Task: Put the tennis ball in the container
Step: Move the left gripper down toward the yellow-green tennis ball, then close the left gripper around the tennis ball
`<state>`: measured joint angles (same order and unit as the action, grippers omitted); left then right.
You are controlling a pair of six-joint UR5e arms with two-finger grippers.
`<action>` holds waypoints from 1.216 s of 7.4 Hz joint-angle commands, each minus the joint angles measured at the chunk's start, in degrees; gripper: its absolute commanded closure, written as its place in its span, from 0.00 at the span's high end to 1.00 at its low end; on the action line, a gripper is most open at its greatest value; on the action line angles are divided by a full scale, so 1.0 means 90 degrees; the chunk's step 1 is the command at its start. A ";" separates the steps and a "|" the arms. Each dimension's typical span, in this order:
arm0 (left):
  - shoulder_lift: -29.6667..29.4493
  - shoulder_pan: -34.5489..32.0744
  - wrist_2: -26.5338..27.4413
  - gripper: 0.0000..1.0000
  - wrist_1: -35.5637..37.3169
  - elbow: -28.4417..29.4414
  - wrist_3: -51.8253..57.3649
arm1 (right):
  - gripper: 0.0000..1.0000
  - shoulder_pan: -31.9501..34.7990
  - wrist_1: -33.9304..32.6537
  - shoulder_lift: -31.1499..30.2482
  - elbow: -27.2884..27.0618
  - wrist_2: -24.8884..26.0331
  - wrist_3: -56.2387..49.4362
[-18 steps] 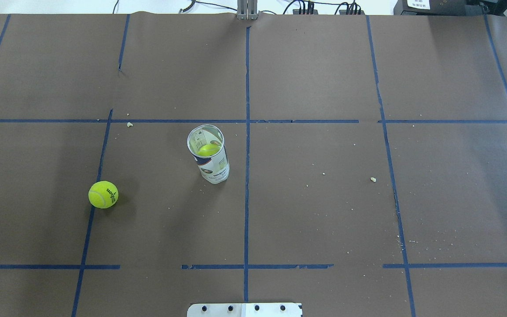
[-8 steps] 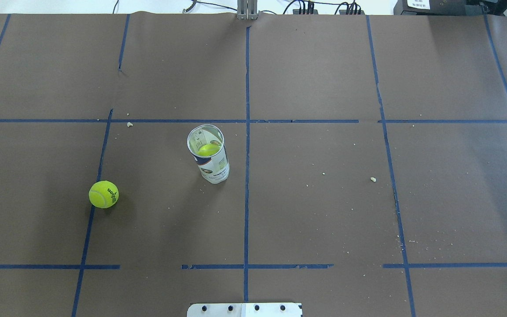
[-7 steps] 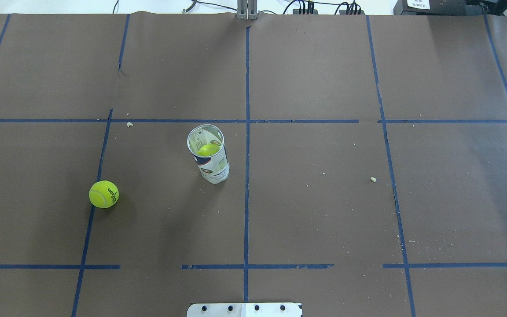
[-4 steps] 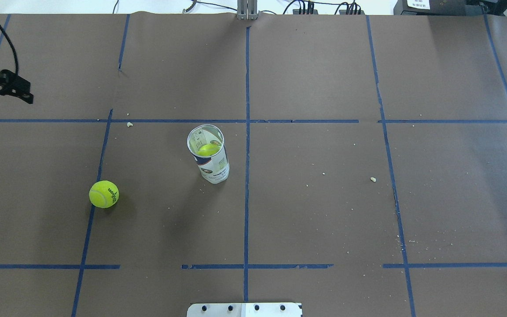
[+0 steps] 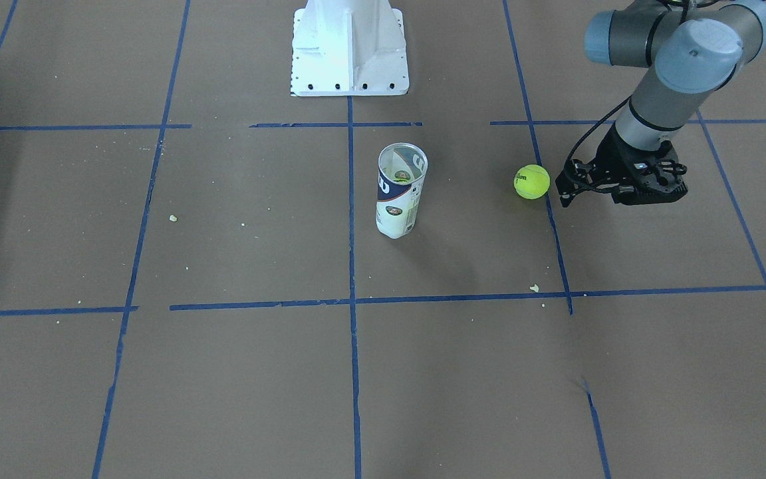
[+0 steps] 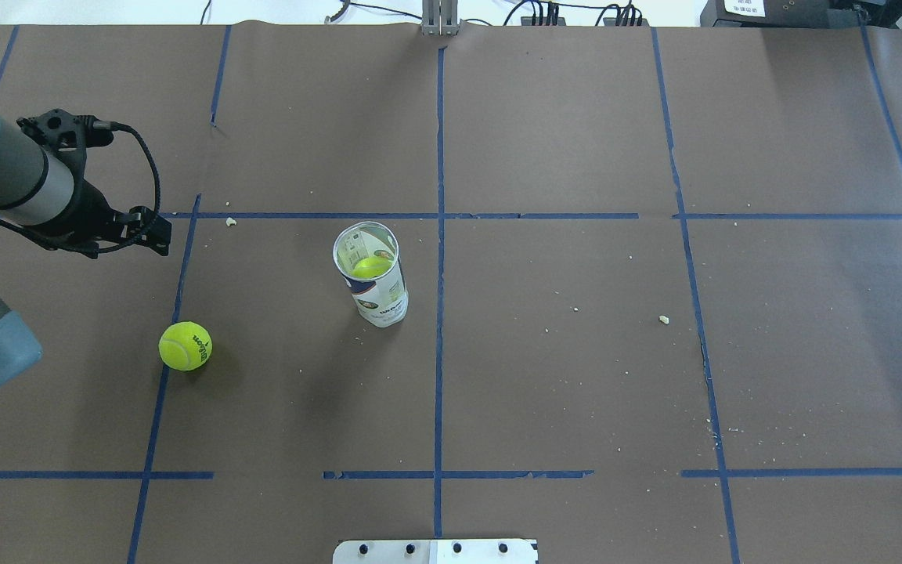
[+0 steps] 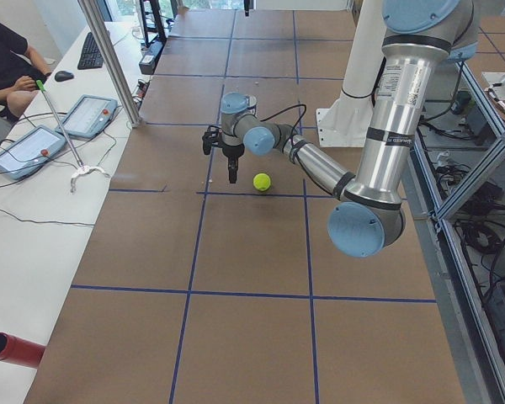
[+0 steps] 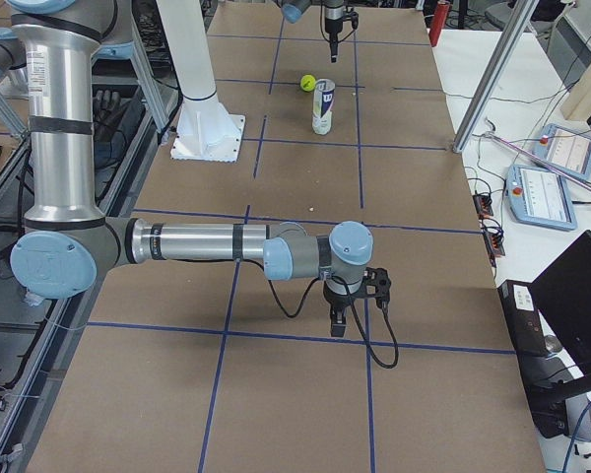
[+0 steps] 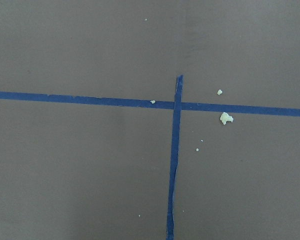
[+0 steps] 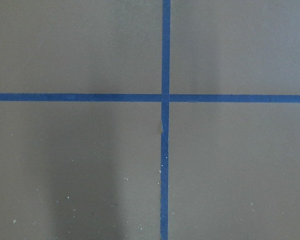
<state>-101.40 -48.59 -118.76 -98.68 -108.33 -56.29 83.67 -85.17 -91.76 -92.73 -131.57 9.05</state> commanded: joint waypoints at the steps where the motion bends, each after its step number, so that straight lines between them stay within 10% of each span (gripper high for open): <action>1: 0.0288 0.0426 0.0022 1.00 -0.1256 0.0229 -0.0850 | 1.00 0.0000 0.0000 0.0000 0.0000 0.0000 0.0000; 9: 0.0476 0.1102 0.0081 1.00 -0.1428 0.0269 -0.1197 | 1.00 0.0000 0.0000 0.0000 0.0000 0.0000 0.0000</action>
<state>-97.50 -39.16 -118.11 -111.56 -105.96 -67.02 83.67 -85.17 -91.76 -92.72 -131.57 9.05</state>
